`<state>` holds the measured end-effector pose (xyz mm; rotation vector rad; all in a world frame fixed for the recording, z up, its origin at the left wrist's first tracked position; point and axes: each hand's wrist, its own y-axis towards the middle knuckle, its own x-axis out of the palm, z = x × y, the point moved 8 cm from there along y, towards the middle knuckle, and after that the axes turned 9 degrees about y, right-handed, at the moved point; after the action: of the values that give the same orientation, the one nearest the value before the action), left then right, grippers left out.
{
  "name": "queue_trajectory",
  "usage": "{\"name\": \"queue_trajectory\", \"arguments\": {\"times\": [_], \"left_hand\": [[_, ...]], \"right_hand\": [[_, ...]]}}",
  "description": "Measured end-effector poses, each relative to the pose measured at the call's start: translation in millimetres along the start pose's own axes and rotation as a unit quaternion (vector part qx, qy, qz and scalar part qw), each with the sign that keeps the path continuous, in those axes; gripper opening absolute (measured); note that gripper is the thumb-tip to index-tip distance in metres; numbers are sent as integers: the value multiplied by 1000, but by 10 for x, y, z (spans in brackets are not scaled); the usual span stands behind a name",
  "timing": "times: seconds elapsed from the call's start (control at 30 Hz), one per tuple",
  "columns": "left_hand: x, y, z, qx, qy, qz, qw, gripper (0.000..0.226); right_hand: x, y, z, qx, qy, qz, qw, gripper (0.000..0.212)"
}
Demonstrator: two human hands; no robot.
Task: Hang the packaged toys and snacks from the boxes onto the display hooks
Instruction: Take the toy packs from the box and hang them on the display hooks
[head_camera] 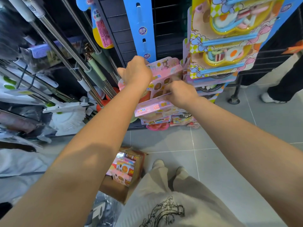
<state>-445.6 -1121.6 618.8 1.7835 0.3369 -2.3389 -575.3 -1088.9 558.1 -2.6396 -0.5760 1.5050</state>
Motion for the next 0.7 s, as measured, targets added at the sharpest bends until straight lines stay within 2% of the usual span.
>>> {"name": "queue_trajectory", "arguments": {"times": [0.3, 0.5, 0.7], "left_hand": [[28, 18, -10, 8, -5, 27, 1000, 28], [28, 125, -44, -17, 9, -24, 1000, 25], [73, 206, -89, -67, -55, -47, 995, 23]], "right_hand": [[-43, 67, -2, 4, 0, -2, 1000, 20], [-48, 84, -18, 1, -2, 9, 1000, 17], [-66, 167, -36, 15, -33, 3, 999, 18]]}}
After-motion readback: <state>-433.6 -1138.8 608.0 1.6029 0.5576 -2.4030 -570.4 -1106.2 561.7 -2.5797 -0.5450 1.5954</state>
